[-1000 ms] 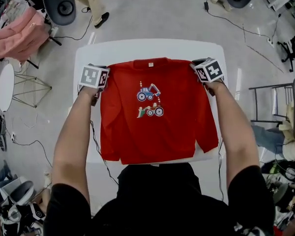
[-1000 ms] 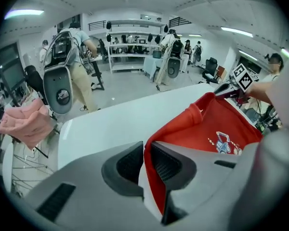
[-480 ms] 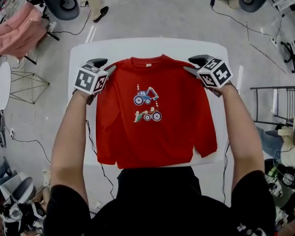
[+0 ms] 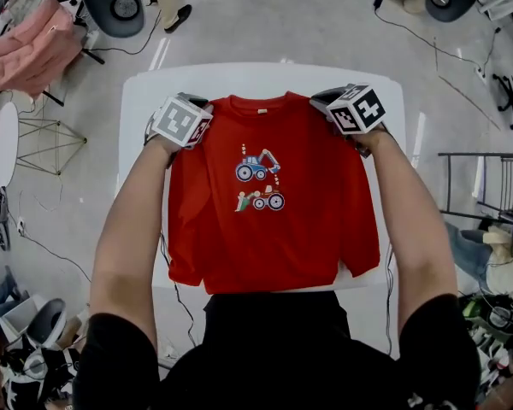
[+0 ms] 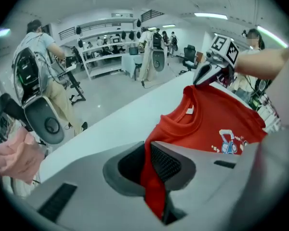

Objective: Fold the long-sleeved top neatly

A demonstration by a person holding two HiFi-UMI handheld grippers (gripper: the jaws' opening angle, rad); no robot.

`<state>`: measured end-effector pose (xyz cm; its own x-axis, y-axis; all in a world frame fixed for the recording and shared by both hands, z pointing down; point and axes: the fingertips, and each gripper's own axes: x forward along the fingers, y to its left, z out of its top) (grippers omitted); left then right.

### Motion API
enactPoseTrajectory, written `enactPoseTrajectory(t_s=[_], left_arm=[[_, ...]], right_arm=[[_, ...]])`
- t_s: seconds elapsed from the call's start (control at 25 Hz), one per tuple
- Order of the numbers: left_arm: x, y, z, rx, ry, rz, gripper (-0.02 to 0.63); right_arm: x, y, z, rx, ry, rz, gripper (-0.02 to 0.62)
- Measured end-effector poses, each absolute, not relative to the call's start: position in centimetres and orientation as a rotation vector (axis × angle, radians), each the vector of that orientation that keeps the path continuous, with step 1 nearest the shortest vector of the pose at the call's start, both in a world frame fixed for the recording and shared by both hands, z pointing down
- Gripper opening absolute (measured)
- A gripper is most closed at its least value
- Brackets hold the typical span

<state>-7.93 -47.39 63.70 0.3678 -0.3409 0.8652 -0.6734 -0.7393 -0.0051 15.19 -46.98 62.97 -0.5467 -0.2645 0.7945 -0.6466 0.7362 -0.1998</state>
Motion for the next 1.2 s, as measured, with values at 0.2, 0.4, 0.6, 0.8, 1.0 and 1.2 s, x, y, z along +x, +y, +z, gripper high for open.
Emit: enactPoseTrajectory(t_s=[0.2, 0.4, 0.6, 0.8, 1.0, 1.2], left_arm=[[-9.3, -50.1, 63.1, 2.158, -1.042, 1.114, 0.032], [-9.0, -51.2, 63.9, 2.164, -1.213, 1.191, 0.039], [-8.6, -51.3, 62.6, 2.224, -1.208, 1.085, 0.118], [-9.7, -48.8, 59.2, 2.278, -1.202, 0.958, 0.121], [-11.1, -45.0, 56.3, 2.302, -1.236, 0.910, 0.121], [-13.7, -39.8, 54.0, 2.331, -1.266, 0.849, 0.121]], right_arm=[[16.2, -49.2, 63.5, 0.898, -2.141, 0.779, 0.021], [16.6, -50.1, 64.3, 1.014, -2.069, 0.661, 0.026], [17.2, -50.1, 63.2, 1.022, -2.079, 0.619, 0.121], [19.0, -48.0, 59.6, 1.108, -2.163, 0.617, 0.110], [20.2, -44.1, 57.2, 1.176, -2.158, 0.587, 0.086], [20.8, -37.4, 54.5, 1.253, -2.139, 0.570, 0.078]])
